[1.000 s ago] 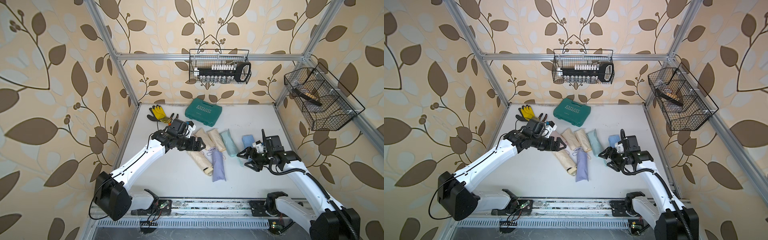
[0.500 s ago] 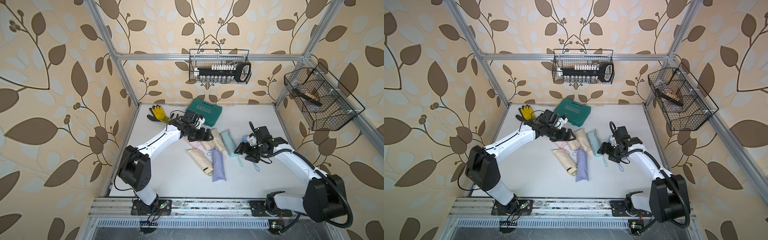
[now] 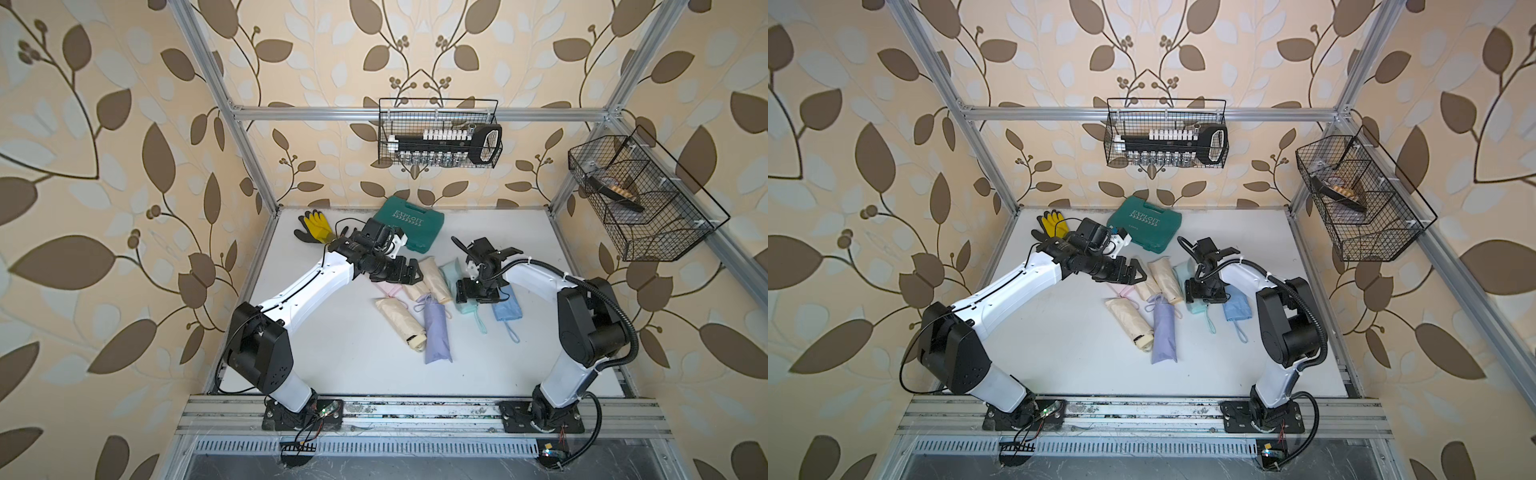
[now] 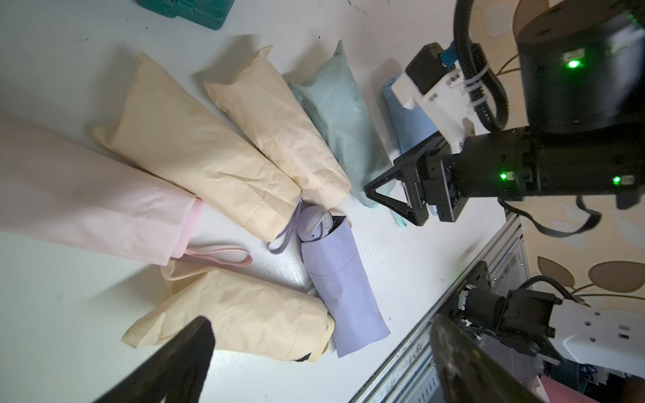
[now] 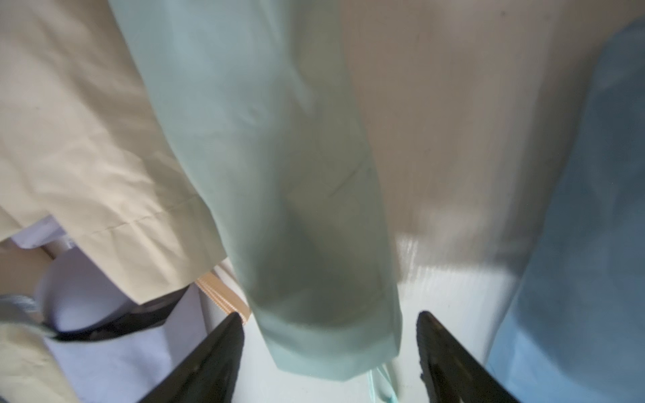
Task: Take umbrellas out of sleeves
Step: Pick up the umbrella from the center of the board.
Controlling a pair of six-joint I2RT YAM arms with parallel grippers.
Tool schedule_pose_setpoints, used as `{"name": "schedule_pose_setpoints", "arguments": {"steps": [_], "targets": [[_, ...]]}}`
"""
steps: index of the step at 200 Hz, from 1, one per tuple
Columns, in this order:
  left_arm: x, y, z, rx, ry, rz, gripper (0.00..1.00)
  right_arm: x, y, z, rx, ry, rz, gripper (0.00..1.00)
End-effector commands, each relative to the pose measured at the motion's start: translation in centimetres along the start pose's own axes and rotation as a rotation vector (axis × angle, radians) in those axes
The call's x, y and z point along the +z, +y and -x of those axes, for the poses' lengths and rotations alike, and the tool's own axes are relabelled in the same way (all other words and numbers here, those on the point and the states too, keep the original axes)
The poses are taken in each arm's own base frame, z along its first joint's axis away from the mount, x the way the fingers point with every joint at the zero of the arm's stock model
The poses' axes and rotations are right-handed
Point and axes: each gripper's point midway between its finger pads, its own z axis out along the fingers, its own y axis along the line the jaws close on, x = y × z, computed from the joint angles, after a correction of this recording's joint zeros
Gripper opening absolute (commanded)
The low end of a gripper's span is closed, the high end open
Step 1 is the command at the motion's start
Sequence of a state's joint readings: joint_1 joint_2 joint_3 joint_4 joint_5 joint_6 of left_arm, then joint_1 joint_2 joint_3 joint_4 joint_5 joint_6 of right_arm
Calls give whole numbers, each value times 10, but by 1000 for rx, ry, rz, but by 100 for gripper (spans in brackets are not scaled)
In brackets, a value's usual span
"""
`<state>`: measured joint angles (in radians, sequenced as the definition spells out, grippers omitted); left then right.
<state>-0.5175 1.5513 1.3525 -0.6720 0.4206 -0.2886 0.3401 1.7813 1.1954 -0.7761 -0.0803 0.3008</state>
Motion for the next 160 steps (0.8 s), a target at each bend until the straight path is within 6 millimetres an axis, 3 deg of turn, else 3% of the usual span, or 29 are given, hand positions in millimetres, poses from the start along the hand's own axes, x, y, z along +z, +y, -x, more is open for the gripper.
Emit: {"name": "schedule_pose_setpoints", "arguments": {"steps": [1,58,99,118,160], "targets": [[-12,1,-5,31,-14,22,98,2,4,8,-130,-5,-68,77],[-8,8,-7,17,5,30,98,24,5,11,-183,36,-79,57],[-3,14,-16,1,28,32,98,25,5,12,-187,35,-82,39],[-2,15,-17,-6,32,33,98,18,6,14,-186,18,-76,32],[0,13,-16,-73,36,-27,98,-12,14,13,-184,-70,-18,29]]}}
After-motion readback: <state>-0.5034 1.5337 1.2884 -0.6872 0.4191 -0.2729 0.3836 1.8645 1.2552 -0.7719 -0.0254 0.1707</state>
